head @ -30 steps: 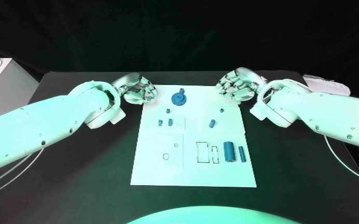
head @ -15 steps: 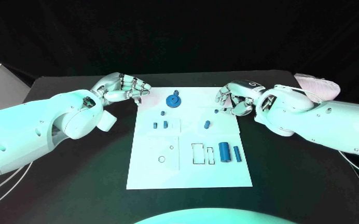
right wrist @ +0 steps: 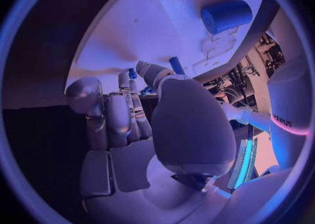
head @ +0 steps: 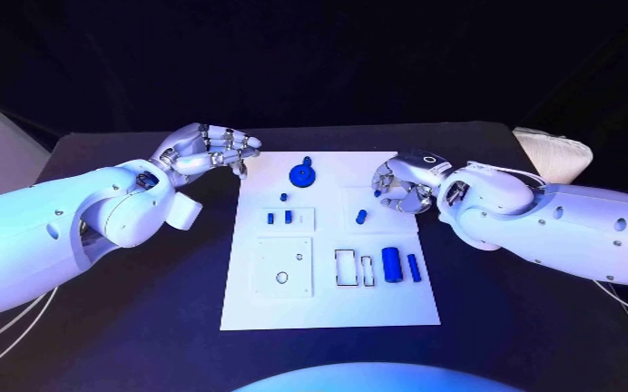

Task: Assemble the parts on the task board

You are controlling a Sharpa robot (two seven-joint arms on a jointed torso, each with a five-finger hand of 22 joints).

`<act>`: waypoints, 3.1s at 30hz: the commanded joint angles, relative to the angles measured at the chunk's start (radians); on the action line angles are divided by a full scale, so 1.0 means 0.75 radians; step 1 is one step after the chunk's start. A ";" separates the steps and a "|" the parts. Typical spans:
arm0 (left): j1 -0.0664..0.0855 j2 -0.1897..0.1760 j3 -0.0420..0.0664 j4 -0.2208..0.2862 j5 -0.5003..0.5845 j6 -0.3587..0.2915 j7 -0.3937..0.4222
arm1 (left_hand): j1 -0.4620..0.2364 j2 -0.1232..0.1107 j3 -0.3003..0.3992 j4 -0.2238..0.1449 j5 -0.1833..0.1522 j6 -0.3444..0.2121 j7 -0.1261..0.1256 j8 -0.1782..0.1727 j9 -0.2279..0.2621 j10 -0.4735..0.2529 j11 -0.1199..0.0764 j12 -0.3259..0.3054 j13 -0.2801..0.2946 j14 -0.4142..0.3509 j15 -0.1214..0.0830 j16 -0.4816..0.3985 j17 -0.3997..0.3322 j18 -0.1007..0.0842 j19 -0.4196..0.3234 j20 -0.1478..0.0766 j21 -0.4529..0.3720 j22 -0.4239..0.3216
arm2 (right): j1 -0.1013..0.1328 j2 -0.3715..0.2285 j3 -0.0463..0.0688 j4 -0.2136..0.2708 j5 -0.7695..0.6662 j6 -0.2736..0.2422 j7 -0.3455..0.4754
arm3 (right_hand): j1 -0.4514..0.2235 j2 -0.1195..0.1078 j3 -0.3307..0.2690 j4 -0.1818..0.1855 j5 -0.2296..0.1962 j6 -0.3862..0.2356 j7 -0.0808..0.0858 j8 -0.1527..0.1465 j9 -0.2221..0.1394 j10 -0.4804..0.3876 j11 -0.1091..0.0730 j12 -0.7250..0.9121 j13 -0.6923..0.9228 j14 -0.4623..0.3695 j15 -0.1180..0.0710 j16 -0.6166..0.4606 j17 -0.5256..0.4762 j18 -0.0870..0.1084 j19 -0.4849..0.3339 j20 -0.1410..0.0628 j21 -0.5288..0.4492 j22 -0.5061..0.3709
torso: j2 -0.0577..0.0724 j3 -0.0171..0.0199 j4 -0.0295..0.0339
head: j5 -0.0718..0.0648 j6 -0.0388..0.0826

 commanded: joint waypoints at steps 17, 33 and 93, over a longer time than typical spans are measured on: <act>-0.001 -0.003 0.000 0.001 0.054 -0.003 0.045 | 0.006 0.006 -0.013 0.003 0.001 -0.001 -0.005 0.007 0.002 -0.006 -0.004 0.006 -0.005 -0.006 0.000 -0.009 -0.004 0.009 0.017 0.000 -0.012 -0.009 | -0.028 0.073 -0.001 -0.051 -0.062 0.023 -0.072 | 0.037 0.047 0.109 0.016 -0.009 0.107 -0.025 0.005 0.021 0.100 -0.025 -0.039 -0.032 0.068 -0.012 0.097 0.052 -0.038 0.029 -0.009 0.166 0.133 | 0.001 -0.0002 0.0020 | 0.005 -0.005; -0.001 -0.008 0.000 0.002 0.054 0.006 0.031 | 0.009 0.007 -0.015 0.005 0.001 -0.001 -0.004 0.008 0.003 -0.009 -0.003 0.006 -0.007 -0.007 0.001 -0.011 -0.005 0.009 0.020 0.000 -0.016 -0.012 | -0.035 0.088 -0.001 -0.063 -0.110 0.080 -0.124 | 0.094 0.101 0.186 -0.073 0.000 0.170 -0.039 0.037 0.059 0.206 -0.049 -0.061 -0.032 0.064 -0.034 0.126 0.058 -0.048 0.035 -0.029 0.249 0.204 | 0.001 0.0026 -0.0008 | 0.006 -0.011; -0.011 -0.002 -0.002 -0.003 0.050 -0.004 0.028 | 0.018 0.010 -0.016 0.005 0.002 -0.002 -0.003 0.009 0.004 -0.013 -0.002 0.007 -0.009 -0.008 0.001 -0.014 -0.007 0.009 0.025 -0.001 -0.024 -0.018 | -0.086 0.099 0.019 0.291 -0.070 -0.297 -0.031 | 0.074 0.096 0.258 -0.131 -0.027 0.185 -0.040 0.036 0.080 0.251 -0.052 -0.100 -0.025 0.062 -0.039 0.135 0.047 -0.062 0.046 -0.039 0.342 0.278 | 0.000 -0.0018 -0.0014 | 0.087 -0.011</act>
